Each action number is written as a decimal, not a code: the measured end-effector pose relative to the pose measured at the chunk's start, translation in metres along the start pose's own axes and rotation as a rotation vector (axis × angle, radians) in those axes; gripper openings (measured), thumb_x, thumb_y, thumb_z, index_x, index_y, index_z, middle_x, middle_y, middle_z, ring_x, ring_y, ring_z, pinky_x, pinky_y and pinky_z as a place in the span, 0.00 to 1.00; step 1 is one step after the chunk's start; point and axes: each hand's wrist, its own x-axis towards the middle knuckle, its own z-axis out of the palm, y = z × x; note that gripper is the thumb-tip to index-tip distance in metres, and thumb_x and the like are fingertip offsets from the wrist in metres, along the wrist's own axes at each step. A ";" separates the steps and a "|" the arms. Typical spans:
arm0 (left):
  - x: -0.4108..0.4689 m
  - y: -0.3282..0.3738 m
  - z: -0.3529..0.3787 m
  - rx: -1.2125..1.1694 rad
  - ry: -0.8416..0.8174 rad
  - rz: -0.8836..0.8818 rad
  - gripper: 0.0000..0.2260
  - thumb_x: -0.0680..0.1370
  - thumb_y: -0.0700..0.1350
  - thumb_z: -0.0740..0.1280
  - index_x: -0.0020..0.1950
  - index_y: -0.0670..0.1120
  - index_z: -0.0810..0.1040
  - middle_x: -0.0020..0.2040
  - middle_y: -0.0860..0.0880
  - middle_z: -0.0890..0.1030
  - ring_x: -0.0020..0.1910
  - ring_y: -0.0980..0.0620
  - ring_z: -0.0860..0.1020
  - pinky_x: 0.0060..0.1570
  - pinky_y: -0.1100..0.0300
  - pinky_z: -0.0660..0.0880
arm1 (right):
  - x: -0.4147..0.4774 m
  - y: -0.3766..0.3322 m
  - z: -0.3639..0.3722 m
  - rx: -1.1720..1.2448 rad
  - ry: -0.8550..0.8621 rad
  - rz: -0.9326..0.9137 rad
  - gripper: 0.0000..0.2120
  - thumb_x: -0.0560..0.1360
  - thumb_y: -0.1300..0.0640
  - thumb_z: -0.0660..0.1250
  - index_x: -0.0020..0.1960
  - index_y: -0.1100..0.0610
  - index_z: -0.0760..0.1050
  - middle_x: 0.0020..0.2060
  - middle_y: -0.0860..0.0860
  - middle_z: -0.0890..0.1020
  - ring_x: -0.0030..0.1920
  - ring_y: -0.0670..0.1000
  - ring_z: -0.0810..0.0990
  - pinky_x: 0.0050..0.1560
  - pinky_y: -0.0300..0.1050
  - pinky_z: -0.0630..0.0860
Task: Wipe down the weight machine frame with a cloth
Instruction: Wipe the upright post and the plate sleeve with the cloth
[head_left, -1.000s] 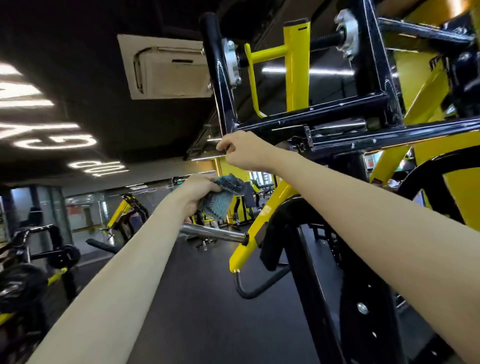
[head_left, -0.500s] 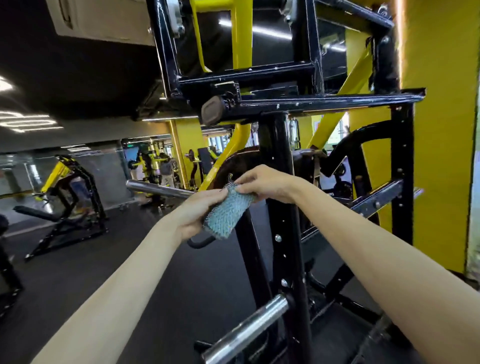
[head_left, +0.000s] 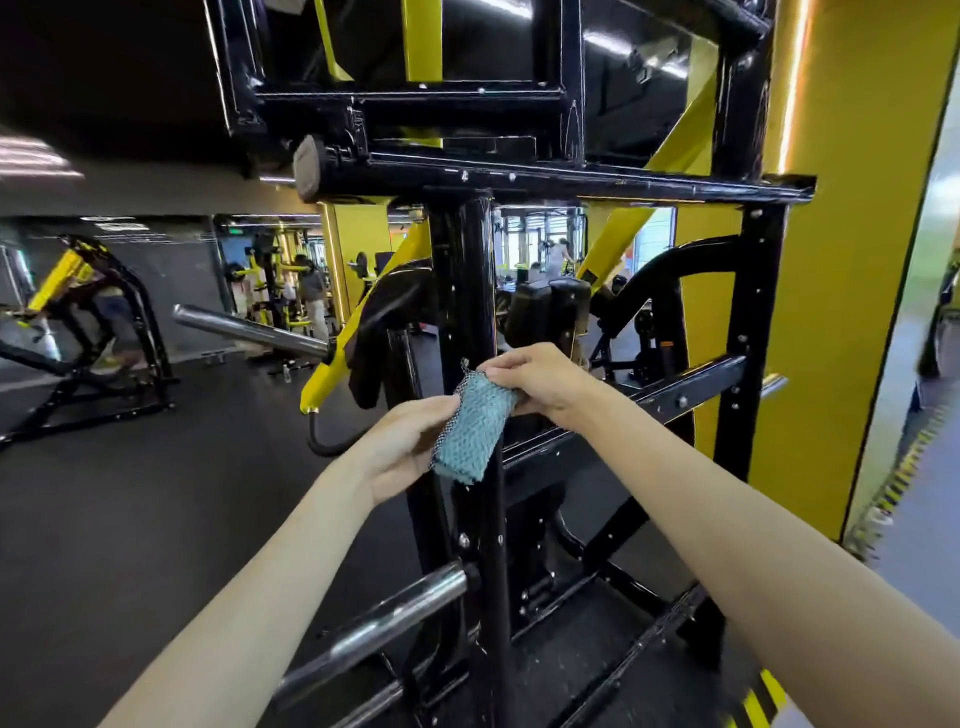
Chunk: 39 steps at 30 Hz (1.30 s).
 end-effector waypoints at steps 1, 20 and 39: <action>0.003 -0.002 -0.001 0.022 -0.032 -0.009 0.17 0.76 0.50 0.66 0.60 0.41 0.78 0.54 0.45 0.83 0.50 0.51 0.80 0.50 0.58 0.76 | 0.001 0.005 -0.003 0.013 -0.004 0.011 0.07 0.78 0.64 0.64 0.52 0.62 0.80 0.44 0.54 0.81 0.44 0.50 0.80 0.46 0.47 0.81; 0.057 -0.014 -0.134 0.284 -0.334 -0.185 0.19 0.68 0.43 0.77 0.57 0.47 0.79 0.51 0.48 0.82 0.47 0.54 0.81 0.45 0.60 0.77 | 0.068 0.031 0.079 -0.075 0.013 0.198 0.08 0.71 0.61 0.74 0.41 0.58 0.74 0.39 0.54 0.80 0.40 0.50 0.80 0.42 0.45 0.81; 0.067 -0.047 -0.150 -0.083 0.233 -0.083 0.15 0.75 0.53 0.70 0.53 0.42 0.82 0.46 0.45 0.85 0.46 0.48 0.82 0.48 0.56 0.75 | 0.091 0.052 0.143 -0.085 -0.019 0.081 0.19 0.74 0.64 0.71 0.65 0.61 0.75 0.52 0.56 0.82 0.47 0.45 0.80 0.46 0.33 0.76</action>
